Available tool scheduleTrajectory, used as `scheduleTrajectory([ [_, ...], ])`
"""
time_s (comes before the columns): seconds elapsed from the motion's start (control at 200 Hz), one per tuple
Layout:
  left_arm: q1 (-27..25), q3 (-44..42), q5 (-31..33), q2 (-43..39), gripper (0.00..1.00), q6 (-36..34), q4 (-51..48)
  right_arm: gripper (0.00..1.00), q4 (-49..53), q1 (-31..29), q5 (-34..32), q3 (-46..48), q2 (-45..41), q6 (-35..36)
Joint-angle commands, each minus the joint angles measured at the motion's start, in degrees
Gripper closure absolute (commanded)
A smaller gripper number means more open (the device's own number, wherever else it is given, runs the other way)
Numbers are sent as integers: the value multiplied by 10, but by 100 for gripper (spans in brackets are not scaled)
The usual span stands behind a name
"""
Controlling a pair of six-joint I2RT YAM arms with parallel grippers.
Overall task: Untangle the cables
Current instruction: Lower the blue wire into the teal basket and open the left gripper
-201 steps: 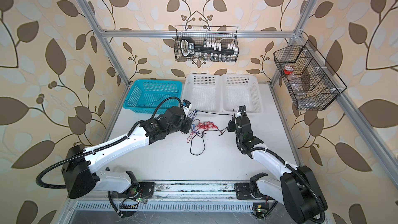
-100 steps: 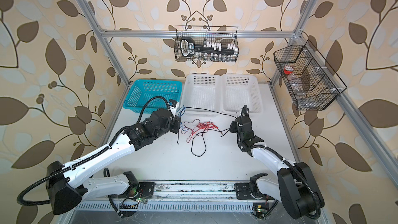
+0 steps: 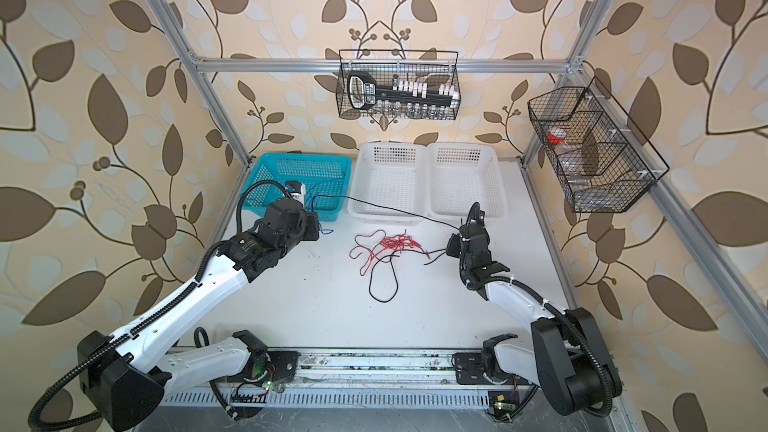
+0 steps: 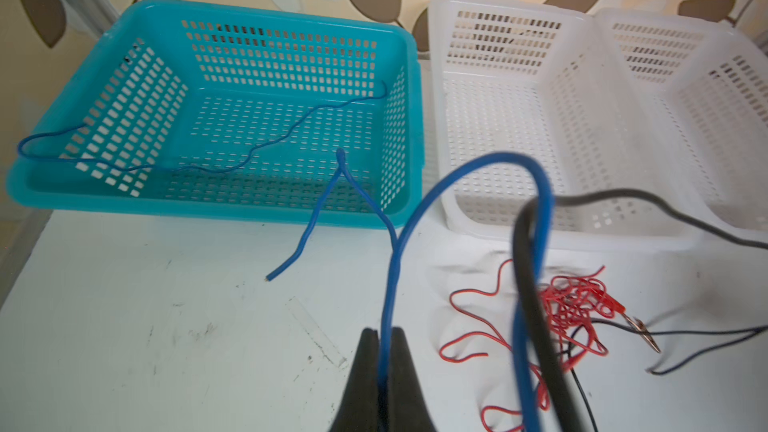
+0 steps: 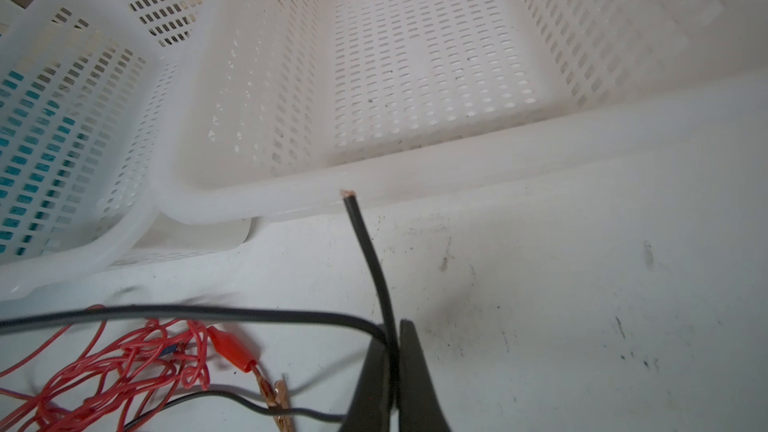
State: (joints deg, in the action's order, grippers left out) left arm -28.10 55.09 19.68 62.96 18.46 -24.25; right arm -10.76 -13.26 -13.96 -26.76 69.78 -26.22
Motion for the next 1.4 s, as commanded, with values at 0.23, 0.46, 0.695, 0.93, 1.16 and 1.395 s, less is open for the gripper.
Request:
scheduleTrajectory([
  [0.23, 33, 26, 113, 3, 100, 64, -40, 100, 8, 9, -12, 20, 0, -20],
  [0.46, 39, 18, 157, -2, 100, 92, -48, 100, -5, 9, -10, 32, -9, -20],
  [0.695, 66, 73, 97, 71, 100, 63, -42, 100, -31, 9, 7, 52, -35, -19],
  [0.93, 118, 180, 33, 209, 100, 42, -58, 100, -30, 9, 29, 59, -64, -6],
  [1.16, 157, 267, -9, 319, 100, 35, -83, 100, -33, 9, 36, 66, -89, -12],
  [1.395, 173, 341, -27, 423, 94, 28, -108, 100, -43, 9, 63, 65, -105, -17],
])
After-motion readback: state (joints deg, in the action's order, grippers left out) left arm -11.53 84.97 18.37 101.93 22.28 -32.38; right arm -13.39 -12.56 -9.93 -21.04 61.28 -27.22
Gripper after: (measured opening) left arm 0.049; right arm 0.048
